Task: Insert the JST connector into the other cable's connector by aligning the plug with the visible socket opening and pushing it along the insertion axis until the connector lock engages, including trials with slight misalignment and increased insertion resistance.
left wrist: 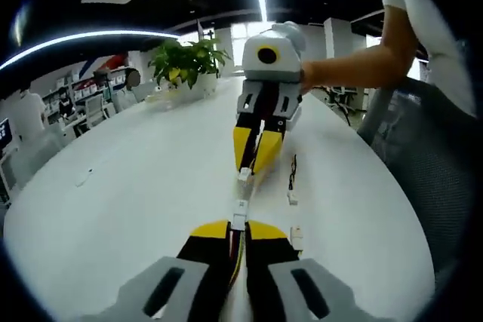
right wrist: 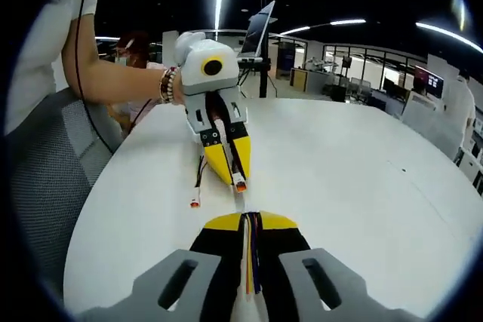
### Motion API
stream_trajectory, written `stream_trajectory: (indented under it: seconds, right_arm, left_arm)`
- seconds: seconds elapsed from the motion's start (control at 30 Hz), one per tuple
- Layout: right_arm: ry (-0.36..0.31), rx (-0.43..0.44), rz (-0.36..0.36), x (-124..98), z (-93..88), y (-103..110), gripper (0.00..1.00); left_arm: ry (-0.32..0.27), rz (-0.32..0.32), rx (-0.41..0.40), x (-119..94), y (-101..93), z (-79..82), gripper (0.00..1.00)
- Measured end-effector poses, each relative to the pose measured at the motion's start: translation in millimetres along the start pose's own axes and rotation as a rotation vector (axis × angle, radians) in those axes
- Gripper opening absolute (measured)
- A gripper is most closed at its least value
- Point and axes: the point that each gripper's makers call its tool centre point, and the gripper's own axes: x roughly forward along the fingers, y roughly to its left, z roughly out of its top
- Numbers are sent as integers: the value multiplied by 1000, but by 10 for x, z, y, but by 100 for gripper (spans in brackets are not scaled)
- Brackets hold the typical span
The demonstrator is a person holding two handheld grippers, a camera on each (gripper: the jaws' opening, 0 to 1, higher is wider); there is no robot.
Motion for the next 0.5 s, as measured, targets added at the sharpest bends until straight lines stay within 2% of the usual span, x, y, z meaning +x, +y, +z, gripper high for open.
stream_trajectory:
  seconds: [0.13, 0.27, 0.5]
  right_arm:
    - [-4, -11, 23, 63, 22, 51, 3]
    - [48, -21, 54, 131, -103, 115, 3]
    - [64, -27, 58, 147, -124, 109, 3]
  left_arm:
    - [17, -19, 6, 60, -37, -24, 0]
    - [19, -36, 2, 104, -57, -29, 0]
    - [35, -43, 0, 126, -53, -69, 0]
